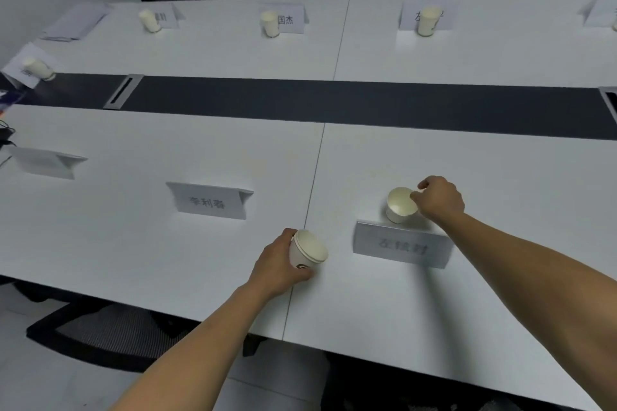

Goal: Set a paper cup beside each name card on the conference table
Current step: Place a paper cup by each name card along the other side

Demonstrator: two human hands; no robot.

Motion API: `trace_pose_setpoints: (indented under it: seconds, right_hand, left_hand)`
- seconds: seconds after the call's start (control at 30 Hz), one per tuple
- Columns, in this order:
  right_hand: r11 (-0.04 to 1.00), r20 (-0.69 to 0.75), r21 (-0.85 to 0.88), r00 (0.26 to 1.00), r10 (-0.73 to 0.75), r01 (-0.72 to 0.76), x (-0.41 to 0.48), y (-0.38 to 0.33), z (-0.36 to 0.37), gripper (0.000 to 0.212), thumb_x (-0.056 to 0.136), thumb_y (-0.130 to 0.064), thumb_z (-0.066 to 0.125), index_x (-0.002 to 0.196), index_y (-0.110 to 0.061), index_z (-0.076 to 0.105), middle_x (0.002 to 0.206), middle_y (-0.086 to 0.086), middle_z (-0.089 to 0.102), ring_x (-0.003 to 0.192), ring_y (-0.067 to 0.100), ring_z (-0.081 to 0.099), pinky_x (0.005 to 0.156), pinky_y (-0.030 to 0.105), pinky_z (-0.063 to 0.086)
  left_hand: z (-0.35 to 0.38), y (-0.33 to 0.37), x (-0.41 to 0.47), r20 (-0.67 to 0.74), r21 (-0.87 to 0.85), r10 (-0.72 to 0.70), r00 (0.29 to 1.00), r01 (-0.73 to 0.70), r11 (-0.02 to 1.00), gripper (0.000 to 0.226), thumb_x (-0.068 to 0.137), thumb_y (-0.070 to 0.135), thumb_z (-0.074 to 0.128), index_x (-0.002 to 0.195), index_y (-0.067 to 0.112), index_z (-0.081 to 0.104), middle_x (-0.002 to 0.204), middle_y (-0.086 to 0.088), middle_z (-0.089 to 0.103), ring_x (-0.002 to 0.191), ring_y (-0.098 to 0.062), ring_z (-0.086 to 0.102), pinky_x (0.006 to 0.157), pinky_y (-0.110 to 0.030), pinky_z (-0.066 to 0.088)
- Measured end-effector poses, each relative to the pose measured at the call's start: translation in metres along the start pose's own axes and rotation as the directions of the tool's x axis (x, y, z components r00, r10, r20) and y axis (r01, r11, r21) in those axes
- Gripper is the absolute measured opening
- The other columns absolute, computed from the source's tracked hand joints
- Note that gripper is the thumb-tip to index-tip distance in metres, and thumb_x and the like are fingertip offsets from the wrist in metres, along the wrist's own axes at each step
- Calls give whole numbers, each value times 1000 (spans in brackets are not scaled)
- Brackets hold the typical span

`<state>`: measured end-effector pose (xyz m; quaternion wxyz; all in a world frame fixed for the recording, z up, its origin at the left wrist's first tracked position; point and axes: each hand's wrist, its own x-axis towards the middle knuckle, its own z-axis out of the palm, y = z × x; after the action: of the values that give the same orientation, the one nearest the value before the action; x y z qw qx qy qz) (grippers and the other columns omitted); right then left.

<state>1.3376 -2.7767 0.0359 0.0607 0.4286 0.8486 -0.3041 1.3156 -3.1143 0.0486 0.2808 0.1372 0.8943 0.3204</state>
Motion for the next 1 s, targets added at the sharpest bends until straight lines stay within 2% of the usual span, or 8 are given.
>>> trace_pose_setpoints:
  seconds: [0.1, 0.23, 0.5, 0.67, 0.87, 1.0]
  right_hand:
    - [996, -71, -28, 993, -89, 87, -26, -25, 6, 33, 88, -25, 62, 121, -18, 62, 120, 6, 66, 105, 30, 62, 81, 34, 47]
    - [976, -76, -39, 974, -215, 212, -78, -76, 29, 33, 89, -25, 60, 121, -18, 63, 120, 5, 67, 106, 29, 62, 86, 37, 50]
    - [922, -22, -19, 922, -386, 386, -224, -191, 131, 28, 86, -22, 60, 112, -17, 67, 110, 3, 70, 97, 26, 62, 76, 31, 46]
    - [870, 27, -25, 871, -491, 492, -292, -264, 182, 18, 86, -22, 64, 103, -16, 69, 108, 6, 70, 81, 24, 61, 67, 33, 54]
    - [820, 57, -12, 819, -571, 573, -323, -333, 212, 19, 88, -23, 63, 103, -15, 70, 100, 5, 70, 78, 21, 59, 63, 30, 48]
    - [825, 75, -10, 823, -563, 565, -312, -359, 228, 16, 85, -23, 63, 98, -17, 70, 92, 1, 71, 78, 21, 63, 59, 27, 45]
  left_hand:
    - [-20, -19, -14, -36, -24, 14, 999, -15, 1000, 69, 69, 26, 80, 129, 27, 46, 113, 2, 62, 100, -21, 60, 84, -38, 55]
    - [-62, -58, -50, -101, -34, 25, 995, -29, 999, 70, 69, 27, 82, 129, 23, 47, 112, 1, 61, 98, -22, 61, 82, -36, 54]
    - [-177, -185, -150, -192, -4, 23, 981, -25, 1000, 70, 65, 33, 83, 126, 26, 48, 112, 3, 62, 99, -22, 61, 87, -40, 54]
    - [-242, -246, -196, -288, 0, -16, 958, 16, 1000, 71, 64, 32, 85, 125, 24, 49, 111, 3, 62, 99, -21, 61, 88, -39, 54]
    - [-293, -283, -200, -336, -27, -37, 941, 29, 999, 71, 65, 31, 86, 125, 23, 49, 110, 2, 62, 99, -22, 61, 86, -37, 54]
    - [-311, -292, -176, -323, -13, -35, 946, 32, 999, 70, 65, 33, 85, 124, 22, 49, 110, 2, 62, 97, -22, 61, 85, -39, 55]
